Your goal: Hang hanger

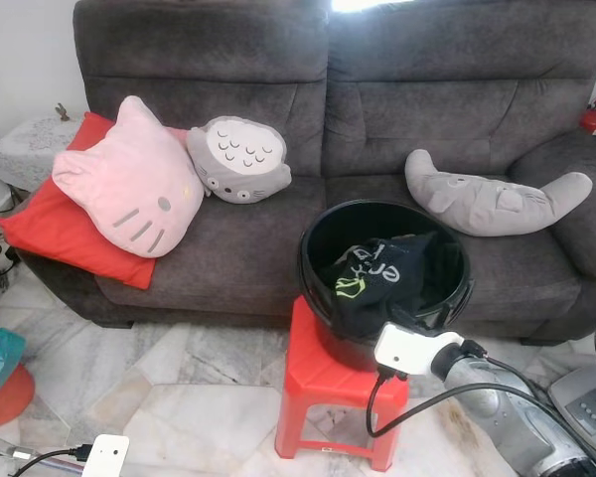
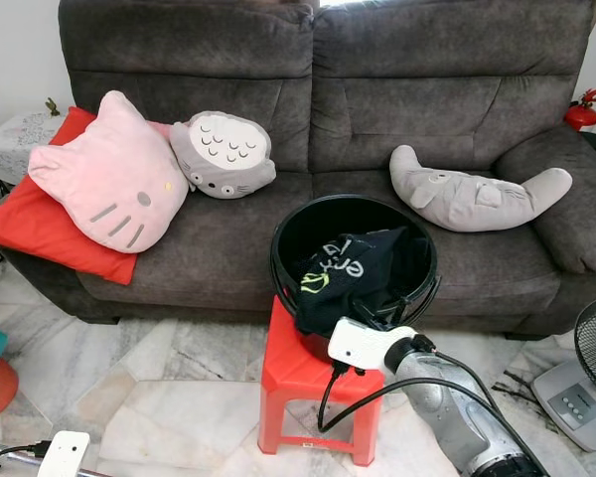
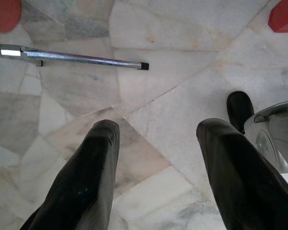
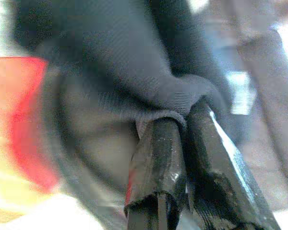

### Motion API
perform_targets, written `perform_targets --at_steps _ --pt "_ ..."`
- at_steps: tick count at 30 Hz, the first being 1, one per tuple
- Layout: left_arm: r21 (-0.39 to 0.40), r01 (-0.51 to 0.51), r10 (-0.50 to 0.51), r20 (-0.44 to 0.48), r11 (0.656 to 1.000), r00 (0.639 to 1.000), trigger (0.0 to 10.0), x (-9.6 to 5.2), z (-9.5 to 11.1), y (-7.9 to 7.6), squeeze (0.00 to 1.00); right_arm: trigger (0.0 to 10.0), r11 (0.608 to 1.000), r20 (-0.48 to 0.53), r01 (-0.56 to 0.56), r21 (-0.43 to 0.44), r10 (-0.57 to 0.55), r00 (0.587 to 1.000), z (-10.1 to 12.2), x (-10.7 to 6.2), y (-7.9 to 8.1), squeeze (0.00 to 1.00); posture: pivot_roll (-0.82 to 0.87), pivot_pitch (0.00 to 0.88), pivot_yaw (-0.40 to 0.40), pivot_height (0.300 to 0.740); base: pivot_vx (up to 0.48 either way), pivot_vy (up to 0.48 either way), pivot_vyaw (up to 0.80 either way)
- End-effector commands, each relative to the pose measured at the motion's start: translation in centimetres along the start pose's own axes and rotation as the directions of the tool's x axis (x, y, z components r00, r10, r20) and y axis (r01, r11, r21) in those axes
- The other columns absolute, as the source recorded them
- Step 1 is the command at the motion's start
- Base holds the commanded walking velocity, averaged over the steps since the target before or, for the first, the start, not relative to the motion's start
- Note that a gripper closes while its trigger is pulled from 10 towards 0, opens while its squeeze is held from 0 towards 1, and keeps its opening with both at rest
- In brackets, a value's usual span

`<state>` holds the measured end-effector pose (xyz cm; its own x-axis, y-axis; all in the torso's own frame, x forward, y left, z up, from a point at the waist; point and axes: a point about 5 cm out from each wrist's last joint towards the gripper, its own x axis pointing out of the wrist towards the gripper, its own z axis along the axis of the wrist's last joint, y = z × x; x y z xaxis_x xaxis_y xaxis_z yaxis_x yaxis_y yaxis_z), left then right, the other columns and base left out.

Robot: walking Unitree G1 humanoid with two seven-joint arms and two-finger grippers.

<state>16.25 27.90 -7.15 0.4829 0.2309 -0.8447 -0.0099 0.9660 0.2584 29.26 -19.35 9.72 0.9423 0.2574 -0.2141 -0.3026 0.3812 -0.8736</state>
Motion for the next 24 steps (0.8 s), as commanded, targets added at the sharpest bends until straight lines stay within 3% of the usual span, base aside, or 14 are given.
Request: perform_targets --at_steps 1,5,11,14,15,16,19,20,22,24 --pt "0.023 -0.006 0.006 -0.013 1.000 1.000 10.0 0.0 -0.2 0.2 0.00 0.0 0.992 0.033 0.123 0.009 -0.123 0.992 0.9 0.3 -3.1 0.00 -0.18 0.000 0.044 0.719 0.000 0.000 0.00" --pt "0.022 -0.005 0.005 -0.012 1.000 1.000 10.0 0.0 -0.2 0.2 0.00 0.0 0.981 0.061 0.195 -0.018 -0.193 0.979 1.9 0.7 -5.6 0.00 -0.19 0.000 0.045 0.719 0.000 0.000 0.00" --pt "0.021 -0.003 0.004 -0.014 1.000 1.000 10.0 0.0 -0.2 0.2 0.00 0.0 0.979 0.085 0.198 0.038 -0.201 0.976 2.5 1.0 -6.2 0.00 -0.19 0.000 0.045 0.719 0.000 0.000 0.00" --pt "0.031 0.006 -0.006 -0.022 0.999 1.000 10.0 0.0 -0.2 0.1 0.00 0.0 0.975 0.099 0.216 0.047 -0.220 0.970 2.8 0.9 -7.8 0.00 -0.19 0.000 0.047 0.719 0.000 0.000 0.00" --pt "0.031 0.007 -0.006 -0.021 0.999 1.000 10.0 0.0 -0.2 0.1 0.00 4.3 0.973 0.103 0.230 0.025 -0.232 0.967 2.9 0.9 -8.6 0.00 -0.19 0.000 0.049 0.719 0.000 0.000 0.00" --pt "0.030 0.007 -0.006 -0.021 1.000 1.000 10.0 0.0 -0.2 0.1 0.00 9.8 0.970 0.101 0.244 0.013 -0.244 0.964 2.8 0.8 -9.1 0.00 -0.19 0.000 0.049 0.719 0.000 0.000 0.00" --pt "0.029 0.007 -0.007 -0.020 1.000 1.000 10.0 0.0 -0.2 0.1 0.00 10.0 0.944 0.071 0.330 -0.015 -0.328 0.942 2.7 0.4 -11.5 0.00 -0.20 0.000 0.049 0.719 0.000 0.000 0.00" --pt "0.029 0.007 -0.007 -0.020 1.000 1.000 10.0 0.0 -0.2 0.1 0.00 10.0 0.944 0.071 0.330 -0.015 -0.328 0.942 2.7 0.4 -11.5 0.00 -0.20 0.000 0.049 0.719 0.000 0.000 0.00" --pt "0.028 0.009 -0.009 -0.017 1.000 1.000 10.0 0.0 -0.2 0.1 0.00 10.0 0.912 0.053 0.411 0.011 -0.411 0.910 2.9 0.2 -12.9 0.00 -0.20 0.000 0.048 0.719 0.000 0.000 0.00" --pt "0.029 0.009 -0.008 -0.016 1.000 1.000 10.0 0.0 -0.2 0.1 0.00 10.0 0.888 0.044 0.458 0.050 -0.460 0.887 3.2 0.0 -13.2 0.00 -0.20 0.000 0.048 0.719 0.000 0.000 0.00"
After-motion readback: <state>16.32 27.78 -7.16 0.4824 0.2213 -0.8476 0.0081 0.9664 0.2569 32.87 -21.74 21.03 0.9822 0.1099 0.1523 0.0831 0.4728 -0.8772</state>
